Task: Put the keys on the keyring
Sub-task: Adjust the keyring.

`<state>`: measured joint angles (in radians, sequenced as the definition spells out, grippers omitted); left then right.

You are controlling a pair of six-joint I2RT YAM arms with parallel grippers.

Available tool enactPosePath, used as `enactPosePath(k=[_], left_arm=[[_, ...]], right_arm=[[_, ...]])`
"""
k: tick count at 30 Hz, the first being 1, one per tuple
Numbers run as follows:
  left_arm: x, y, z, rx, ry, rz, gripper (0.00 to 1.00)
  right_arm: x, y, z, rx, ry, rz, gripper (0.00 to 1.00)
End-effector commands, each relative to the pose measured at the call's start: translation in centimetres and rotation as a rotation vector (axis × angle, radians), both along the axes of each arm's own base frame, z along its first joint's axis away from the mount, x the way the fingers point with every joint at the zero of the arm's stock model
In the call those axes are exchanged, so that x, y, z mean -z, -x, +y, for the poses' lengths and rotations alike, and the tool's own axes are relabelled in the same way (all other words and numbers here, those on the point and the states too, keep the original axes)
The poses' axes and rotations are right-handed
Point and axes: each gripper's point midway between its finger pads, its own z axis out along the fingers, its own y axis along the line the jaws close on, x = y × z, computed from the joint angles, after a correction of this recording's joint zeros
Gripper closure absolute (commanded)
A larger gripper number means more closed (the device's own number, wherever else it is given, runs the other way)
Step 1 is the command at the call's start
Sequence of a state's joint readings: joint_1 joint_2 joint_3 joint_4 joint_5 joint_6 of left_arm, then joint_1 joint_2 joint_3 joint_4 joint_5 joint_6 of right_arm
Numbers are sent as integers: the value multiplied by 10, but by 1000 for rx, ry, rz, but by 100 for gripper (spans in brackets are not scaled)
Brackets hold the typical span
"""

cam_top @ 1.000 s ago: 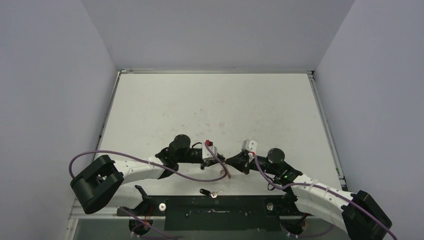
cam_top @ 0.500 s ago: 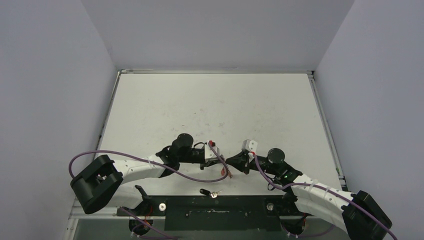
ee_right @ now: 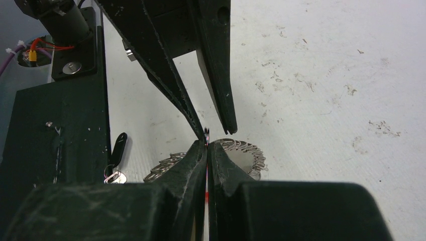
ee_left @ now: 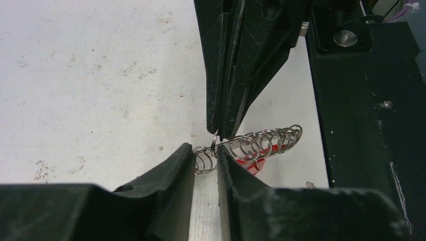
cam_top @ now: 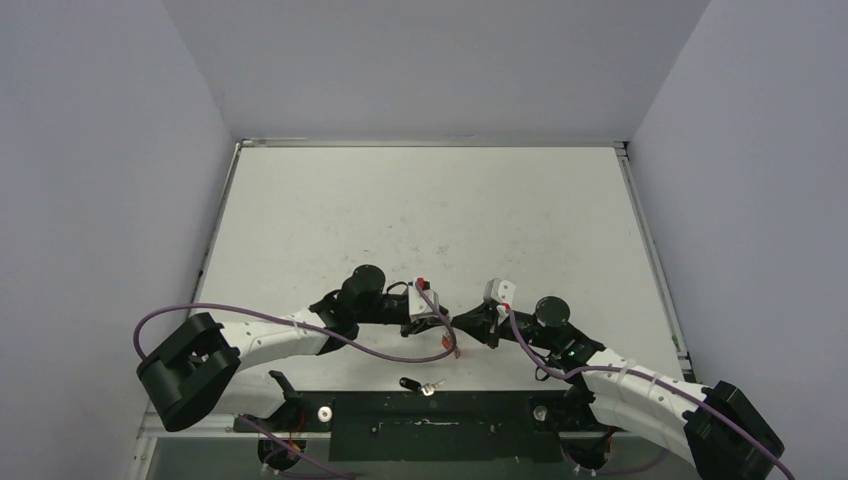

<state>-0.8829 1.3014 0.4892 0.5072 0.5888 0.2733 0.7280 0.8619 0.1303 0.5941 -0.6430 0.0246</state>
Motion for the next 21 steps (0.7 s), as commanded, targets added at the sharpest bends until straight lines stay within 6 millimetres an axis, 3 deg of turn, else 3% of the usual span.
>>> enactPosePath(k=[1, 6, 12, 13, 15, 17, 19, 21], left_arm=[[-32, -5, -11, 5, 80, -53, 82], [-27, -5, -11, 11, 61, -51, 100], [-32, -7, -8, -11, 63, -64, 100], [-34, -8, -7, -19, 58, -70, 100], [-33, -13, -2, -44, 20, -95, 100], [-33, -16, 4, -52, -34, -121, 100], [-34, -19, 9, -50, -96, -142, 100], [-33, -18, 14, -35, -158, -150, 100]], right_arm=[[-20, -1, 5, -12, -62, -62, 100], [-20, -1, 5, -14, -62, -62, 100], [-21, -3, 5, -7, -56, -61, 100], [-21, -4, 5, -4, -49, -60, 95], [-22, -7, 4, 10, -30, -57, 69], [-25, -10, 1, 21, -7, -87, 51], [-30, -12, -2, 36, 2, -112, 42], [-38, -14, -4, 50, 7, -140, 40]])
